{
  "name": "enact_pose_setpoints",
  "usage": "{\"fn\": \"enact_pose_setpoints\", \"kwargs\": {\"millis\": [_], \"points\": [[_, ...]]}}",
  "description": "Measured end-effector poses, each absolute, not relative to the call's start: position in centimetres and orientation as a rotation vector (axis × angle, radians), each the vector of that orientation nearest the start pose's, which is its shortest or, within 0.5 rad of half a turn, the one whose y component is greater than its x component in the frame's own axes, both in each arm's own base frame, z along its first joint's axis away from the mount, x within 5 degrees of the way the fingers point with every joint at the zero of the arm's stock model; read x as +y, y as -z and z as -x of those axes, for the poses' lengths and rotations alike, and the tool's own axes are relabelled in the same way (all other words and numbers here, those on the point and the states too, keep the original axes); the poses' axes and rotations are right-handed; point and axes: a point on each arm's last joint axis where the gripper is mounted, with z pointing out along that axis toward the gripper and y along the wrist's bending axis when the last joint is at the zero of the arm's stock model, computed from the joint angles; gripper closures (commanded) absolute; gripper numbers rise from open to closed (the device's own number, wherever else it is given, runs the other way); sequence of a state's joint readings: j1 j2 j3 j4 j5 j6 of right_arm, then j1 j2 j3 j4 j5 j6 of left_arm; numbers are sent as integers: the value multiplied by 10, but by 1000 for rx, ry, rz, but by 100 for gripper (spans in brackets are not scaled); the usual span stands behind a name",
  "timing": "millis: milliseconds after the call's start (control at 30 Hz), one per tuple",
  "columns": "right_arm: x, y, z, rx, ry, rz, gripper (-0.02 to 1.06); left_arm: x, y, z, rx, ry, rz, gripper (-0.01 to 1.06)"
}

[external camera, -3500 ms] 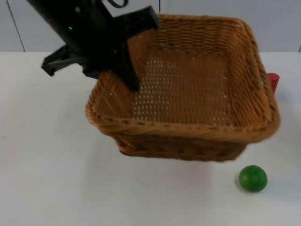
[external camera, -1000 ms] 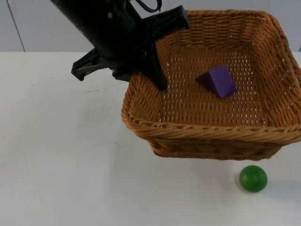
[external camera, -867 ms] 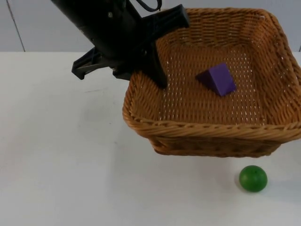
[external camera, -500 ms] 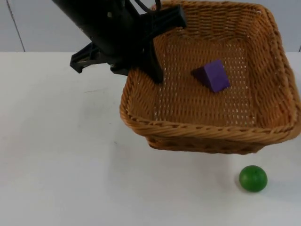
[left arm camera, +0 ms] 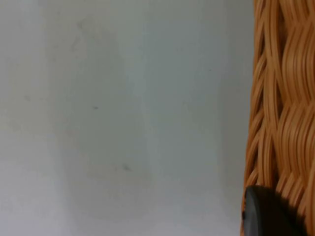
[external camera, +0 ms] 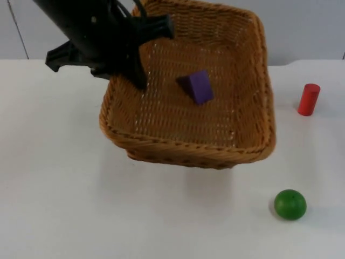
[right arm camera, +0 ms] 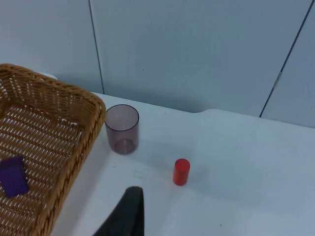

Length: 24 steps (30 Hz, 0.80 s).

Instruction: Pick up the basket with the left hand and place the triangular block into the basket with the right hand.

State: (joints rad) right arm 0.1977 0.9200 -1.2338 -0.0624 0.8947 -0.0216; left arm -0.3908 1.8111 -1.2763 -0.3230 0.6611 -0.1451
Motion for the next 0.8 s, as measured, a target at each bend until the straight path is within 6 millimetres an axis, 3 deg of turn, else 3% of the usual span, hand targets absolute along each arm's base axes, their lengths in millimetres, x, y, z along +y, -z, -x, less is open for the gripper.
{"fn": "enact_pose_setpoints", "kwargs": {"millis": [267, 433, 533, 800], "points": [[28, -447, -160, 2041, -35, 235, 0, -156, -173, -360, 2841, 484, 6, 105], [27, -446, -160, 2045, -27, 237, 0, -164, -149, -363, 2867, 601, -17, 105], [27, -445, -159, 2061, -23, 238, 0, -166, -141, -368, 2849, 676, 30, 105], [26, -443, -158, 2090, -21, 240, 0, -156, -132, -376, 2823, 666, 89, 105]]}}
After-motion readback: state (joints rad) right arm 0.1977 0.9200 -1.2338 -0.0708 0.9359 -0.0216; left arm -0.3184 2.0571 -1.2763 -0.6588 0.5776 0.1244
